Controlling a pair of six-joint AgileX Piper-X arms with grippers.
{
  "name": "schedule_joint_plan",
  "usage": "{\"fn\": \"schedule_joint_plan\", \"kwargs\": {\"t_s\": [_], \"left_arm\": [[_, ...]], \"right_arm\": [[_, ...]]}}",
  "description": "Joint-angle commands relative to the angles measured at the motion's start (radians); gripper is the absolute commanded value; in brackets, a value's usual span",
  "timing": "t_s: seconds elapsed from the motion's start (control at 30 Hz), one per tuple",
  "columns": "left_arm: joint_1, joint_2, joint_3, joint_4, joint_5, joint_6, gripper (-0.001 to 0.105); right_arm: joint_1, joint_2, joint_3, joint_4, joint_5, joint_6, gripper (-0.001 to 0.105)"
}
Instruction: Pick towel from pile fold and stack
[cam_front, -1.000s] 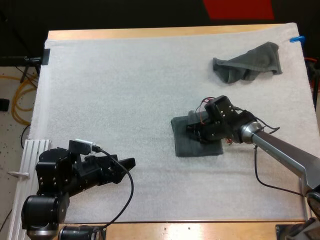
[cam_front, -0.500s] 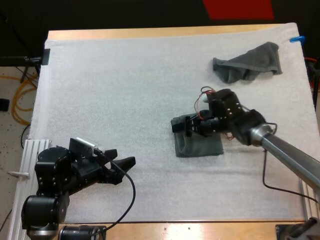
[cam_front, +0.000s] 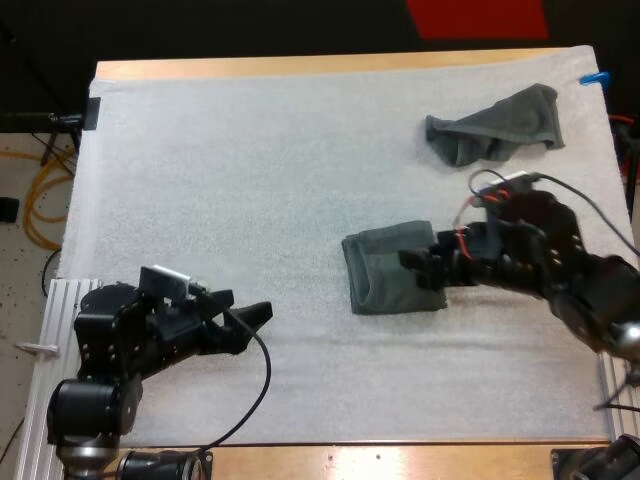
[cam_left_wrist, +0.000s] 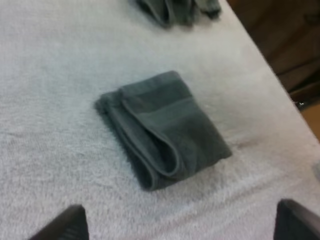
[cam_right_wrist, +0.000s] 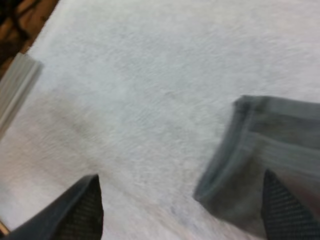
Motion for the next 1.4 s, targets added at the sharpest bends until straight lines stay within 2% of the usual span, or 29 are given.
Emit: {"fn": "schedule_joint_plan", "kwargs": {"t_s": [0.0, 0.27, 0.5, 0.63, 0.77, 0.97, 1.13, 1.37], "left_arm": [[-0.022, 0.012, -0.006, -0.03, -0.024, -0.029, 0.072], [-0.248, 0.179, -0.006, -0.198, -0.22, -0.213, 0.072], [-0.391, 0.421, -0.006, -0.49, -0.33, -0.402, 0.072], [-0.424, 0.583, -0.011, -0.602, -0.333, -0.47, 0.072], [-0.434, 0.731, -0.057, -0.633, -0.318, -0.48, 0.072], [-0.436, 0.983, -0.228, -0.603, -0.243, -0.48, 0.072], [-0.437, 1.071, -0.276, -0.506, -0.244, -0.48, 0.072], [-0.437, 1.101, -0.277, -0.497, -0.232, -0.48, 0.072]], "right_arm": [[0.0, -0.029, -0.005, 0.044, 0.027, -0.019, 0.064], [0.0, -0.156, 0.002, 0.226, 0.186, -0.019, 0.064], [0.0, -0.224, 0.002, 0.351, 0.221, -0.019, 0.064], [0.0, -0.26, 0.002, 0.382, 0.221, -0.017, 0.064], [0.0, -0.303, 0.002, 0.383, 0.227, -0.018, 0.064], [0.0, -0.363, 0.025, 0.391, 0.267, -0.018, 0.064], [0.0, -0.368, 0.054, 0.393, 0.267, -0.009, 0.064], [0.0, -0.368, 0.057, 0.391, 0.267, -0.009, 0.064]]}}
